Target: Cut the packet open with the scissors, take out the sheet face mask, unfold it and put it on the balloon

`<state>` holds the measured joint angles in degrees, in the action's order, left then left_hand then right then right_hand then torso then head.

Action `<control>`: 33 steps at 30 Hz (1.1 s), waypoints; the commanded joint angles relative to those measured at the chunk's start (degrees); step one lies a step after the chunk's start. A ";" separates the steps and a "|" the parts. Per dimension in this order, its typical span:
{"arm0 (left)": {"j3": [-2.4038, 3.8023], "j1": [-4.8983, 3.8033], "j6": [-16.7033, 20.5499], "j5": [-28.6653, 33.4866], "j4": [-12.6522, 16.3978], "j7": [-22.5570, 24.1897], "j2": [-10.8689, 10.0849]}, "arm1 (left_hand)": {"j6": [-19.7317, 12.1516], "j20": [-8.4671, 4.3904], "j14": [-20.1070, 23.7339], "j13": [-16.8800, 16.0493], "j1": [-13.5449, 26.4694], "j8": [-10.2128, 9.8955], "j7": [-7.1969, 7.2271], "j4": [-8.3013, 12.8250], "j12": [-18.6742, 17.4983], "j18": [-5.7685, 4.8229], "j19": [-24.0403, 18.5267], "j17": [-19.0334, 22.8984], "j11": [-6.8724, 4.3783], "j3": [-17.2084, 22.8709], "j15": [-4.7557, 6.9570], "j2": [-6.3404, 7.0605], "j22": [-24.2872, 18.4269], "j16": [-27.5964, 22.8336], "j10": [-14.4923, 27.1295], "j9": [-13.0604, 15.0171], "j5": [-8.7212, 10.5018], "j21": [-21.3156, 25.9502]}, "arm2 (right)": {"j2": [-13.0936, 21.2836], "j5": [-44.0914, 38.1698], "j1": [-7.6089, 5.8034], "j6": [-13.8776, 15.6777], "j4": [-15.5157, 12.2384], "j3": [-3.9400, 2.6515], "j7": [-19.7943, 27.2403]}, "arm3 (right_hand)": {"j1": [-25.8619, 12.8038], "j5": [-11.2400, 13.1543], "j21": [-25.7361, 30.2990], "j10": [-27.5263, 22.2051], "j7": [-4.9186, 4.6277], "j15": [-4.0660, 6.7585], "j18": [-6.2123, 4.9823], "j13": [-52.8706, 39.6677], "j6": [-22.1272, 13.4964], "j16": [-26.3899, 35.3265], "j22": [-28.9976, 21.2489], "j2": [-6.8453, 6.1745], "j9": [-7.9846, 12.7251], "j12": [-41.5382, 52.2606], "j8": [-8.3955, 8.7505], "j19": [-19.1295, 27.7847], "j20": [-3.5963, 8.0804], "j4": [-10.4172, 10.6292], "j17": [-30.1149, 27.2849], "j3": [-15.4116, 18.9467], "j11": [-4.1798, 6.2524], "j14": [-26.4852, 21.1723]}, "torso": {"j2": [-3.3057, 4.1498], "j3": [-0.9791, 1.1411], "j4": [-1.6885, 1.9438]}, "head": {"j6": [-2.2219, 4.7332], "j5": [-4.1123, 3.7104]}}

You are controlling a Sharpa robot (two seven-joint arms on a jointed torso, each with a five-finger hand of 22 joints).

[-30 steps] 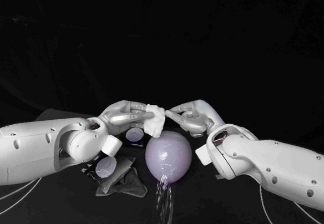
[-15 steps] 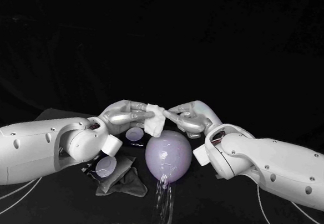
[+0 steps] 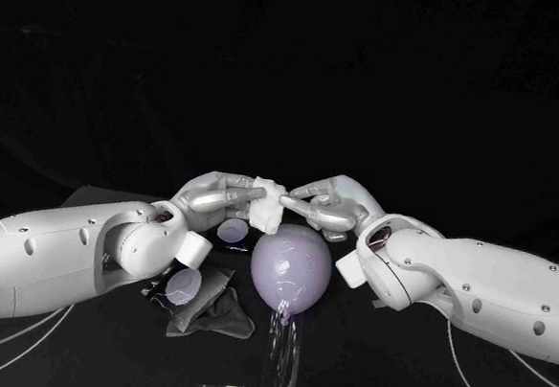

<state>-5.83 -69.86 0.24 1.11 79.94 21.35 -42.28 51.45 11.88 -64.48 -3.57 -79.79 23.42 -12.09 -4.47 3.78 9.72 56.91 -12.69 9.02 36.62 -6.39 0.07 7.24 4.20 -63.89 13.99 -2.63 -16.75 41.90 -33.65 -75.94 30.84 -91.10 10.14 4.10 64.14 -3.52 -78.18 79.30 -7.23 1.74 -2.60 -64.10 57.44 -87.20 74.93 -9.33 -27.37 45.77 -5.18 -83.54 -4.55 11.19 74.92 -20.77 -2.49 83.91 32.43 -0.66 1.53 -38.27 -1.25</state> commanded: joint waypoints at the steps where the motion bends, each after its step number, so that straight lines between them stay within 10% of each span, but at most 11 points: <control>1: 0.08 -0.06 -0.84 2.27 0.10 0.93 0.10 | -0.38 0.48 0.09 -0.01 0.82 0.25 -0.10 -0.75 -0.17 0.66 -0.11 -0.11 0.14 0.17 -0.35 -0.21 -0.20 -0.11 0.39 0.22 -0.17 0.42 | 0.46 -2.05 0.02 -2.76 -0.33 -0.01 -1.13 | 0.03 0.21 0.34 -0.52 -0.06 -0.48 -0.22 0.18 -0.49 0.41 11.27 -0.79 0.06 -0.34 0.32 0.31 -0.29 0.35 9.96 0.86 0.01 4.31 | 0.00 -0.03 -0.01 | -0.06 0.05; 13: 0.10 -0.06 -0.68 6.17 0.33 0.91 0.13 | -0.42 0.52 0.09 -0.01 0.93 0.29 -0.08 -0.92 -0.15 0.71 -0.06 -0.14 0.12 0.29 -0.34 -0.23 -0.28 -0.08 0.38 0.27 -0.18 0.50 | 0.62 -3.80 1.10 -3.57 -0.67 0.03 -1.82 | 2.07 0.41 1.06 -1.46 -0.37 -0.80 -0.39 0.40 -1.17 0.68 11.06 -0.96 0.18 -0.78 0.52 0.79 -0.69 0.71 9.48 3.41 -0.28 4.02 | 0.05 0.03 -0.04 | -0.38 0.13; 33: 0.13 -0.09 0.01 7.52 0.85 0.12 0.36 | -0.43 0.49 0.00 -0.03 0.68 0.49 0.05 -0.55 -0.11 0.83 0.21 -0.25 -0.01 0.63 -0.22 0.20 -0.44 0.00 0.27 0.45 -0.18 0.57 | -1.82 -0.16 2.44 2.01 -0.08 0.04 5.02 | 12.62 0.73 -2.58 0.60 1.08 0.37 0.40 -1.61 2.82 -1.41 12.20 4.99 -0.41 3.58 -1.45 -1.31 0.14 -4.05 12.71 -1.10 1.16 5.29 | 0.03 0.04 0.03 | -1.16 0.21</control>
<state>-5.71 -69.94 0.32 7.91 80.59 21.37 -42.13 50.92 12.31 -64.39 -3.57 -79.06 23.60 -11.76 -5.16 3.78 9.83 56.93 -12.87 9.02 37.00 -6.48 0.10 6.95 4.21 -63.89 14.26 -2.62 -16.37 40.29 -35.28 -73.45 30.59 -90.78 10.30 4.50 76.39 -3.10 -80.67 79.72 -6.10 1.77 -2.56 -65.61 60.03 -88.44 74.94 -4.31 -27.73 49.24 -6.43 -83.71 -4.62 7.00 74.91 -21.57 -1.38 83.93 32.46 -0.63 1.54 -39.39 -1.10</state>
